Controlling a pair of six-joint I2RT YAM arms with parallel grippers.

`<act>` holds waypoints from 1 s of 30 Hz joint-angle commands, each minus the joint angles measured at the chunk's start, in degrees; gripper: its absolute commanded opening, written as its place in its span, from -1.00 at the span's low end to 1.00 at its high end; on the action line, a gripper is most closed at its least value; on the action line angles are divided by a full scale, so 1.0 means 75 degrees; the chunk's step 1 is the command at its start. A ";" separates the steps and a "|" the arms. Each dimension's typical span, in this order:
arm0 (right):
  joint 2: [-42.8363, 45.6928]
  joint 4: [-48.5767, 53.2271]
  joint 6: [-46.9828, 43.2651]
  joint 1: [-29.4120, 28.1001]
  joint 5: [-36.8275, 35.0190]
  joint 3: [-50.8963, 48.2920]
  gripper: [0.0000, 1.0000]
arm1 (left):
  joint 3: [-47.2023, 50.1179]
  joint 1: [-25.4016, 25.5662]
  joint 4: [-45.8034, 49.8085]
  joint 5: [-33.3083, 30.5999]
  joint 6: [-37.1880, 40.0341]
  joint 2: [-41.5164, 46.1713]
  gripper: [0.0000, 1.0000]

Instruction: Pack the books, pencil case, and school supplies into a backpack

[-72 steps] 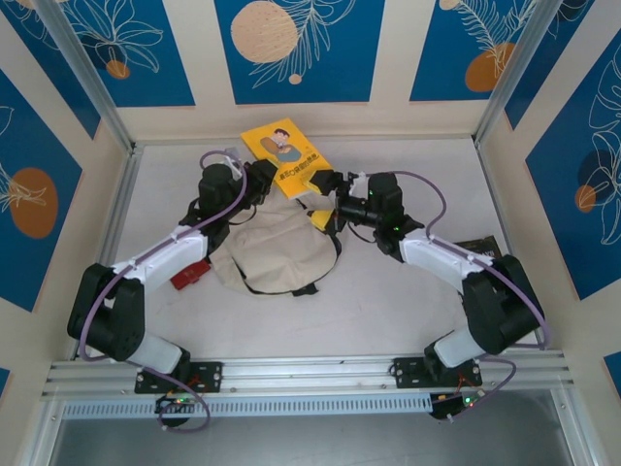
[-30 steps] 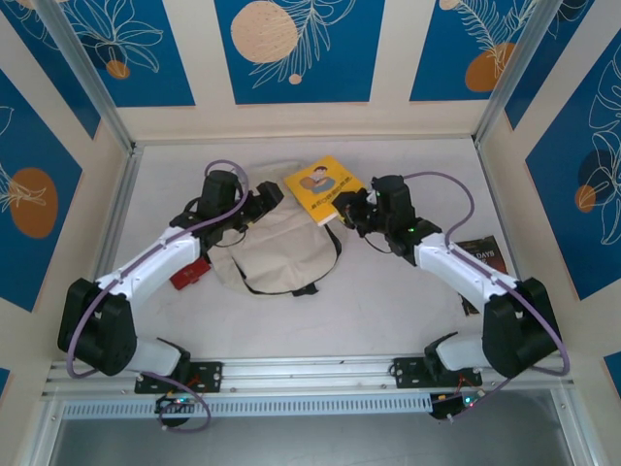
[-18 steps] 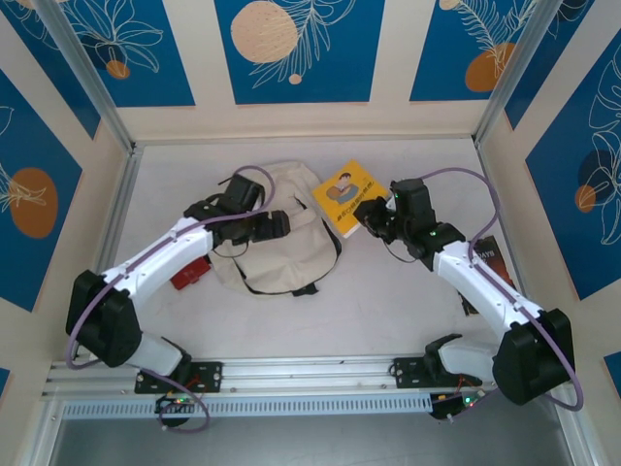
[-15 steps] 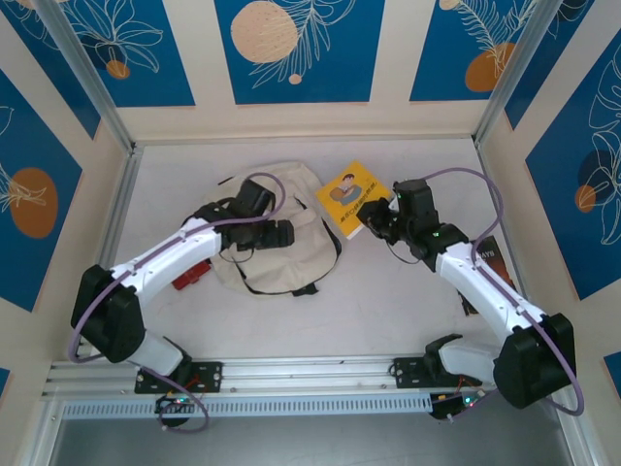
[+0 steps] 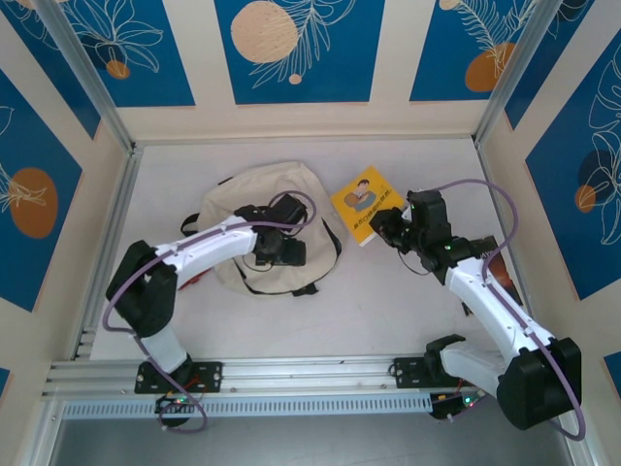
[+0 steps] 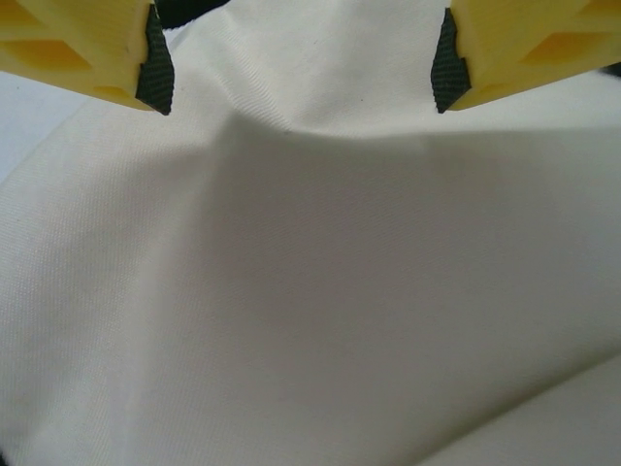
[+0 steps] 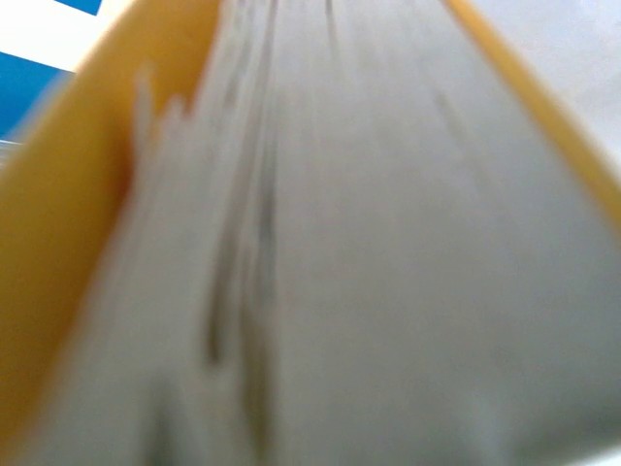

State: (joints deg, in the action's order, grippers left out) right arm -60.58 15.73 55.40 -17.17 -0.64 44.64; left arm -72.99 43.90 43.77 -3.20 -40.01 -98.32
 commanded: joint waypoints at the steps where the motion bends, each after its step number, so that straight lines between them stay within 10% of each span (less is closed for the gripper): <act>1: 0.0312 -0.0603 -0.0274 0.0091 0.0115 0.0028 -1.00 | -0.0417 0.0205 0.0178 -0.0062 -0.0114 -0.0339 0.34; 15: 0.0948 -0.0125 -0.0217 0.0356 0.0019 -0.0306 -1.00 | -0.0805 0.0247 0.0270 -0.0399 0.0137 -0.0695 -1.00; 30: 0.1312 0.1332 -0.0612 0.0637 -0.0002 0.0074 -1.00 | -0.1752 -0.0954 -0.1022 -0.0851 0.1200 0.0348 -1.00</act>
State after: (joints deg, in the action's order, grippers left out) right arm -52.62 24.43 52.82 -12.67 -0.71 41.93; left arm -83.35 39.27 41.98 -10.11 -32.49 -97.91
